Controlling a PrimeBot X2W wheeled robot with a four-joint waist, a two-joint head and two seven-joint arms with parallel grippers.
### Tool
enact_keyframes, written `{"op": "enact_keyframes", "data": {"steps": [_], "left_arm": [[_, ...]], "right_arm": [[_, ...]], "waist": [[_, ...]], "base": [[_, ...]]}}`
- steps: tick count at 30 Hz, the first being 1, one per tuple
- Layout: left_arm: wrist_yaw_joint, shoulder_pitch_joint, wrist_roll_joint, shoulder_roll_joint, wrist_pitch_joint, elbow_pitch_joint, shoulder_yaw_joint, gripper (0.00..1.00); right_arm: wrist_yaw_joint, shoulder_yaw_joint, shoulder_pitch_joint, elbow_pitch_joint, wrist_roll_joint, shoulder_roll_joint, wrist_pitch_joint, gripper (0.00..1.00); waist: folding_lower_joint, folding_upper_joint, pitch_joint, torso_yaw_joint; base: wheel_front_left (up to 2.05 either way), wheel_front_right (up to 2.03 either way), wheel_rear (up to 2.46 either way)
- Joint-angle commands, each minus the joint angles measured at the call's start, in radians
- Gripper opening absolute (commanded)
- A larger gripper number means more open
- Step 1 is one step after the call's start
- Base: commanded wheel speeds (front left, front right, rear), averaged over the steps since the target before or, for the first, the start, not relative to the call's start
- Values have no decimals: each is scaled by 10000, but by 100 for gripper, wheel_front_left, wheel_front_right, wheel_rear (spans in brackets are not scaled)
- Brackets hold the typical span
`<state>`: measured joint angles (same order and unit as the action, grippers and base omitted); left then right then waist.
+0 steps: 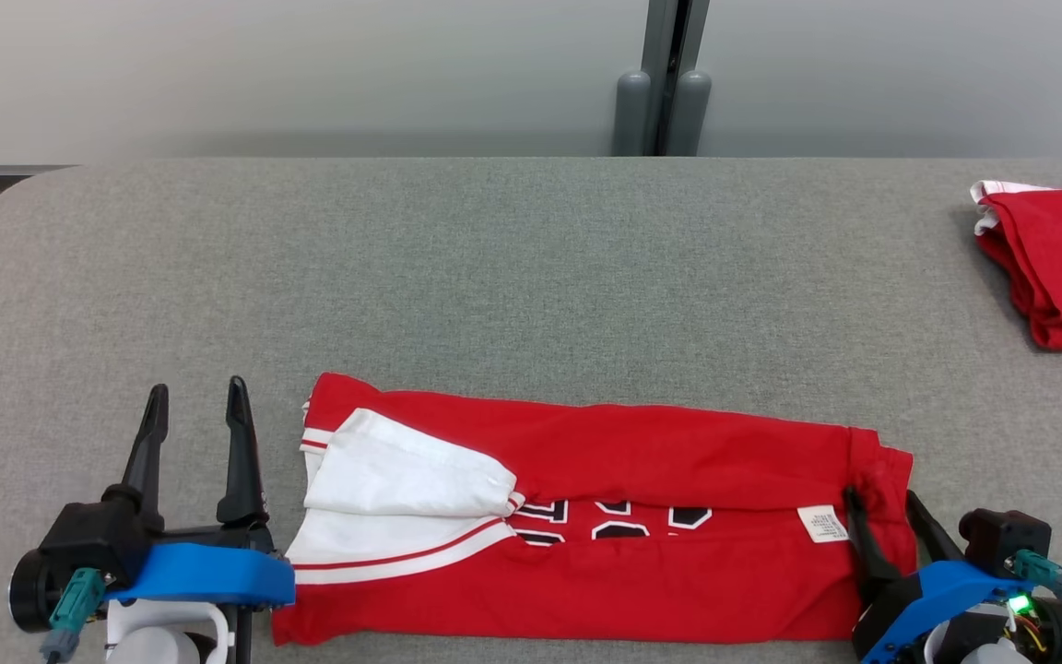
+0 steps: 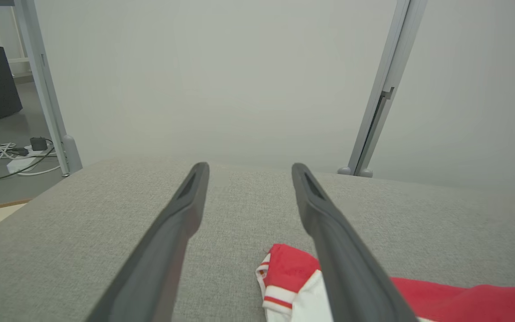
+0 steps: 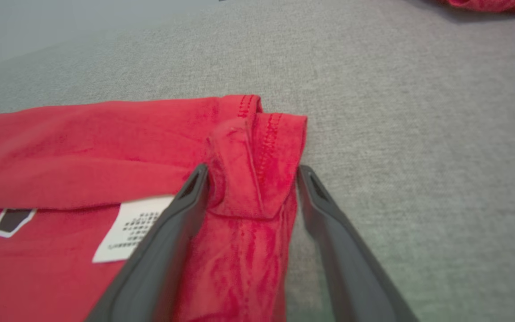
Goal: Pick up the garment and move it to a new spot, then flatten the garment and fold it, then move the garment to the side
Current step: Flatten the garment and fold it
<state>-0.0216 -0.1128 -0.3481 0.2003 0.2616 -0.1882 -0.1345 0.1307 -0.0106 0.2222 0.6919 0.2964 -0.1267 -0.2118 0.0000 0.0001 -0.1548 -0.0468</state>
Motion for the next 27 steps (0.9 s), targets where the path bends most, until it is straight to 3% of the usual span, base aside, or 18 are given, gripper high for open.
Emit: {"op": "enact_keyframes", "data": {"steps": [1,2,3,5,12,22,27], "left_arm": [[139,98,244,-151,44,-37,253,100],[242,126,388,-273,44,-54,433,100],[312,172,533,-386,44,-62,589,100],[422,283,811,-571,44,-28,898,100],[809,417,1533,-981,45,25,1607,100],[1184,310,2028,-1274,45,-71,2135,100],[1278,348,2169,-1356,45,-74,2294,100]], "right_arm": [[1,-112,-199,183,119,104,44,100],[1,-163,-255,220,185,138,15,89],[1,-250,-304,246,242,177,2,47],[3,-410,-355,229,357,243,-44,0],[-8,-504,-46,82,668,-126,-233,0],[-6,746,657,14,465,-1567,-344,0],[-5,1006,815,-245,269,-1817,-251,0]], "waist": [[0,-1,5,8],[0,-1,6,18],[0,-1,11,35],[0,-1,19,72],[0,-1,-15,183],[0,-1,-6,249],[0,-1,23,278]], "base": [[0,0,0],[0,0,0],[0,0,0],[0,0,0],[0,0,0],[0,0,0],[0,0,0]]}}
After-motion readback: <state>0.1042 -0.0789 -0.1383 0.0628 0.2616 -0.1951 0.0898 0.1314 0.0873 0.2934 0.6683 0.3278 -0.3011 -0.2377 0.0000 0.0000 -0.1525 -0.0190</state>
